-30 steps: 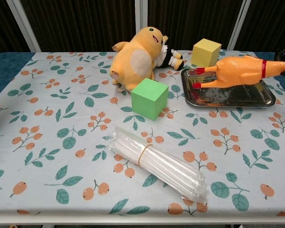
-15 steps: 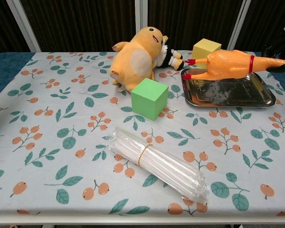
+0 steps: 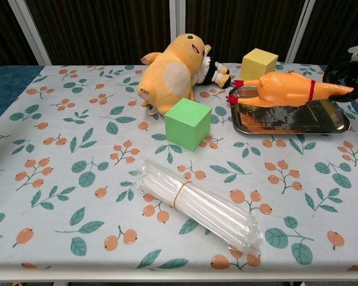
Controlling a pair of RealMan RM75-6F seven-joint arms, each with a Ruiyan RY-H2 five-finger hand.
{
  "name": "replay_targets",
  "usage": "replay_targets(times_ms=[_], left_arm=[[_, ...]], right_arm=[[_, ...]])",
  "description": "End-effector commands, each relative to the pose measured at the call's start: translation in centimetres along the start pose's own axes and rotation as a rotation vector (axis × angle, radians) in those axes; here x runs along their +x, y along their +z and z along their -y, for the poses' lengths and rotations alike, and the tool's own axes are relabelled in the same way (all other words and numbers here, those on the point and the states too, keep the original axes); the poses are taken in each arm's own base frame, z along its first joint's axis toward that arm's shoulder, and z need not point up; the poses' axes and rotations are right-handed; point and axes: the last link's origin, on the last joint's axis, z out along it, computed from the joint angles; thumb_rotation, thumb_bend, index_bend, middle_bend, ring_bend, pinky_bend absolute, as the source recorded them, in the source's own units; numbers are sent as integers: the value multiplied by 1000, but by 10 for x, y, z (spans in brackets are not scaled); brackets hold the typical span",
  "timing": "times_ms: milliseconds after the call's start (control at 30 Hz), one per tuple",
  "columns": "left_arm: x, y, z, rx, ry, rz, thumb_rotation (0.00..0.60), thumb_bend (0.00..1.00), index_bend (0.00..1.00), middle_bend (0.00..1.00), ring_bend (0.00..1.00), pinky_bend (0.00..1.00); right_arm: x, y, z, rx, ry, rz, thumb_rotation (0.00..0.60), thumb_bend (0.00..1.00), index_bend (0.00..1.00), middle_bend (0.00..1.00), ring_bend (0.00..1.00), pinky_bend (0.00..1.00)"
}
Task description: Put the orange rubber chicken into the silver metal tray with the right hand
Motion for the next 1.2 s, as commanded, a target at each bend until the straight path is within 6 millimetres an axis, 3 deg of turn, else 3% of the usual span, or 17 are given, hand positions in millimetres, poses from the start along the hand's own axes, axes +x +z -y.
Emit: replay_targets(times_ms=[33, 67, 200, 300, 633, 767, 867, 1033, 1200], left_arm=[[-1, -1, 0, 1, 3, 6, 600, 266, 226, 168, 119, 222], [-1, 0, 0, 0, 2, 7, 600, 266, 226, 168, 119, 222], [0, -1, 0, 1, -5, 9, 600, 264, 226, 168, 119, 221], [1, -3, -1, -1, -13, 6, 600, 265, 226, 168, 119, 221], [3, -6, 0, -5, -10, -6, 600, 265, 226, 168, 119, 221], [7, -8, 0, -9, -4, -25, 600, 265, 226, 168, 119, 221], [11, -9, 3, -3, 24, -42, 600, 265, 226, 168, 119, 221], [18, -15, 15, 34, 135, -71, 600, 265, 226, 168, 119, 222], [21, -27, 29, 74, 334, -110, 600, 265, 226, 168, 119, 221]], right_arm=[[-5, 2, -7, -29, -23, -1, 600, 28, 426, 382, 204, 307], [-5, 3, -8, -36, -36, -1, 600, 26, 398, 363, 185, 276], [-7, 4, -15, -68, -112, 5, 600, 1, 135, 239, 46, 49], [-9, 4, -18, -89, -139, 11, 600, 0, 14, 161, 2, 1], [-14, 3, -22, -146, -231, 24, 600, 0, 0, 32, 0, 0], [-1, -6, -20, -122, -210, -43, 600, 0, 0, 11, 0, 0], [20, -23, -17, -86, -191, -112, 600, 0, 0, 14, 0, 0], [52, -75, -9, -40, -208, -236, 600, 0, 0, 105, 3, 17], [53, -134, 4, -40, -244, -325, 600, 149, 9, 247, 130, 178]])
